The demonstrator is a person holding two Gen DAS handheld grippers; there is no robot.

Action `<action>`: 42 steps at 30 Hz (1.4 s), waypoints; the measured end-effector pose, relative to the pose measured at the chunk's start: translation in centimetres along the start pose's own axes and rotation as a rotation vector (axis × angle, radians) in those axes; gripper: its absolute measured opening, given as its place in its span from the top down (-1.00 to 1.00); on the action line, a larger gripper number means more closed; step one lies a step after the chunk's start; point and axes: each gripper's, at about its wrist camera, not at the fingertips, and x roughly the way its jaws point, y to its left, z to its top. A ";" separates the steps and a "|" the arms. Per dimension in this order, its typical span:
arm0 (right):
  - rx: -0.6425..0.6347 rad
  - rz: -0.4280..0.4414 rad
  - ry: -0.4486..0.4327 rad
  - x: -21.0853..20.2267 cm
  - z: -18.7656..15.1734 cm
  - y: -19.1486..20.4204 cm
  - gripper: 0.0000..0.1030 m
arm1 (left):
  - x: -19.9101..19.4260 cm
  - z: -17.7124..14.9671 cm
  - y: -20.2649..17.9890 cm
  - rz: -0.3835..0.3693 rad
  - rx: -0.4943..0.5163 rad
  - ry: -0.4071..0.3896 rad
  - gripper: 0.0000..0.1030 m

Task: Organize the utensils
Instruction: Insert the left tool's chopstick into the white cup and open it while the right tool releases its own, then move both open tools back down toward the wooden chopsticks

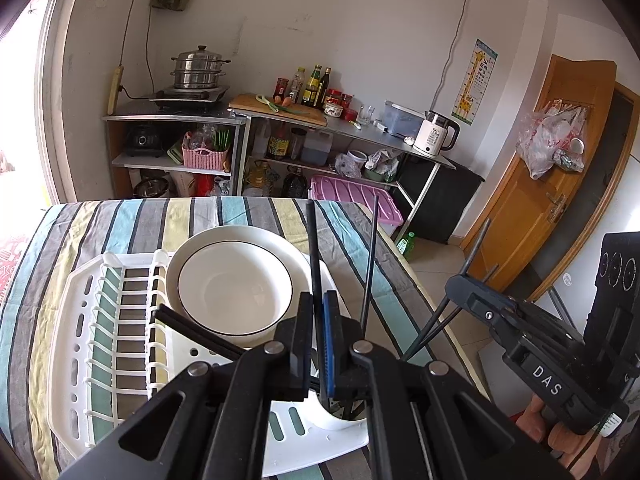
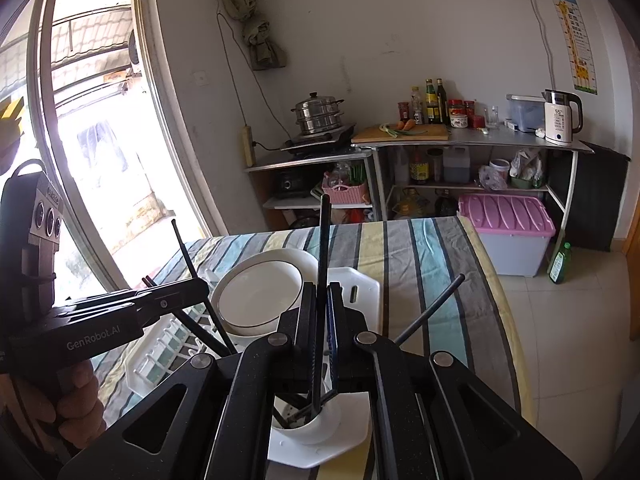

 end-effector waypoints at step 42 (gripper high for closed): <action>-0.081 0.041 -0.033 -16.0 -15.1 6.6 0.68 | -16.6 -19.0 1.3 0.175 0.068 -0.130 0.70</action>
